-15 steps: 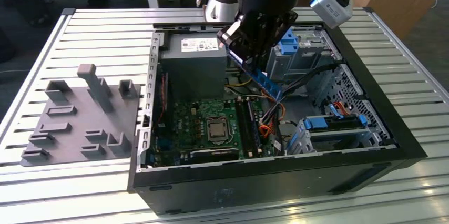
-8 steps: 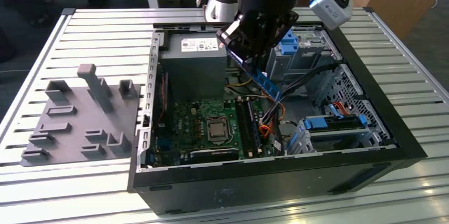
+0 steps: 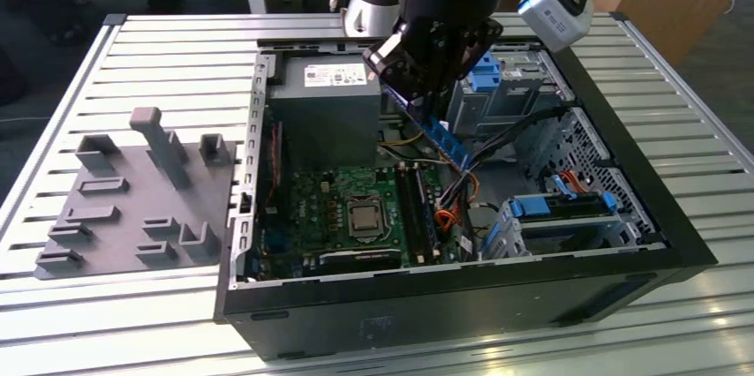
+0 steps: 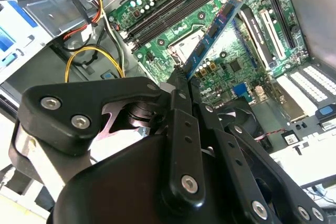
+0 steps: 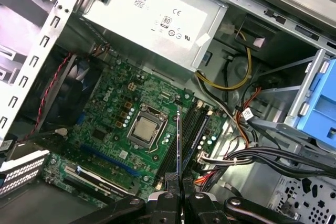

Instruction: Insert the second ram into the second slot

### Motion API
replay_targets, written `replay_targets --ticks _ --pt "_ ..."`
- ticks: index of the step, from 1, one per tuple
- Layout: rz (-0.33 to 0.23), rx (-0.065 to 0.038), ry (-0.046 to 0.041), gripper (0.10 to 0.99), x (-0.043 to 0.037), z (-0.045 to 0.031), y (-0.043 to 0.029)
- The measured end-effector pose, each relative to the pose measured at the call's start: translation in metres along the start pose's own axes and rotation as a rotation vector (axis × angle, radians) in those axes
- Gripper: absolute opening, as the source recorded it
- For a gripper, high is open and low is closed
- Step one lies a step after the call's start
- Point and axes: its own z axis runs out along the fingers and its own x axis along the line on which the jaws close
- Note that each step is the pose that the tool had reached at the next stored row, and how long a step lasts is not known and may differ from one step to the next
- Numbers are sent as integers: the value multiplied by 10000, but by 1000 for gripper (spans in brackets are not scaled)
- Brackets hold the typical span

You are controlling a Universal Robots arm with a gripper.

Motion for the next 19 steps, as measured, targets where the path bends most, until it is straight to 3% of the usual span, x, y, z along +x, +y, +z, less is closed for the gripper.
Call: replay_targets --ticks 19 --pt "801 10 -27 137 0 1 0"
